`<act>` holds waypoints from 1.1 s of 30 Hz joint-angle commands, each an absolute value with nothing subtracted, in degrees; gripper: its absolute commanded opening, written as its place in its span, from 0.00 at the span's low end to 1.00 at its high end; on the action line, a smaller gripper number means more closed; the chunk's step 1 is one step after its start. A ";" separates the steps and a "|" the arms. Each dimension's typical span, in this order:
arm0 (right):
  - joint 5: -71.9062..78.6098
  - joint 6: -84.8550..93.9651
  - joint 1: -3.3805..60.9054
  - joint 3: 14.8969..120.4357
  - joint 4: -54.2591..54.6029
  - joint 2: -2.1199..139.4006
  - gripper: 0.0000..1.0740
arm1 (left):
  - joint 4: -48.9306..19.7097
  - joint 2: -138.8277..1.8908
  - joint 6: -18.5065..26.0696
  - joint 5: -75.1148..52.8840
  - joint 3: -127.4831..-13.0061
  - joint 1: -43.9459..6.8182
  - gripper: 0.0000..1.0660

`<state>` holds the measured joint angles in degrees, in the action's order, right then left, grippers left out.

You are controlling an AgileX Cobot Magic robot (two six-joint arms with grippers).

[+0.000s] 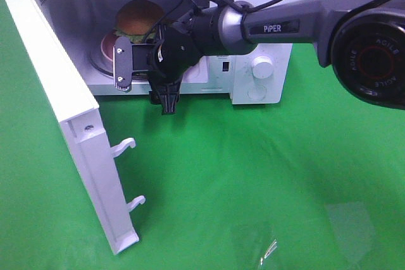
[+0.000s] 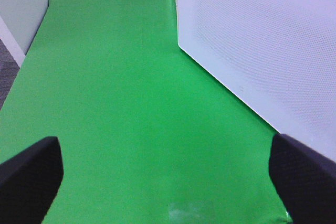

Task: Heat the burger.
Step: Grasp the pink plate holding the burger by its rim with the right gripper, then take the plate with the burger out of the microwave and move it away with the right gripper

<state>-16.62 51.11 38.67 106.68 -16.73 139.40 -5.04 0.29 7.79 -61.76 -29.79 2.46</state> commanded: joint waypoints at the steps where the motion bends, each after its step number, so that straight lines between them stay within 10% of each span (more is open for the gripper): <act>1: -15.99 51.11 38.62 107.20 -16.16 139.46 0.62 | -4.98 1.32 7.79 -61.36 -29.68 2.18 0.94; 14: -18.96 51.11 38.79 107.20 -14.55 138.54 0.00 | -4.98 1.32 7.79 -61.36 -29.68 2.18 0.94; 33: -25.84 60.05 39.36 105.02 -13.75 134.47 0.00 | -4.98 1.32 7.79 -61.36 -29.68 2.18 0.94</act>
<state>-24.06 59.19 39.36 105.31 -14.09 135.33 -5.04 0.29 7.79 -61.76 -29.79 2.46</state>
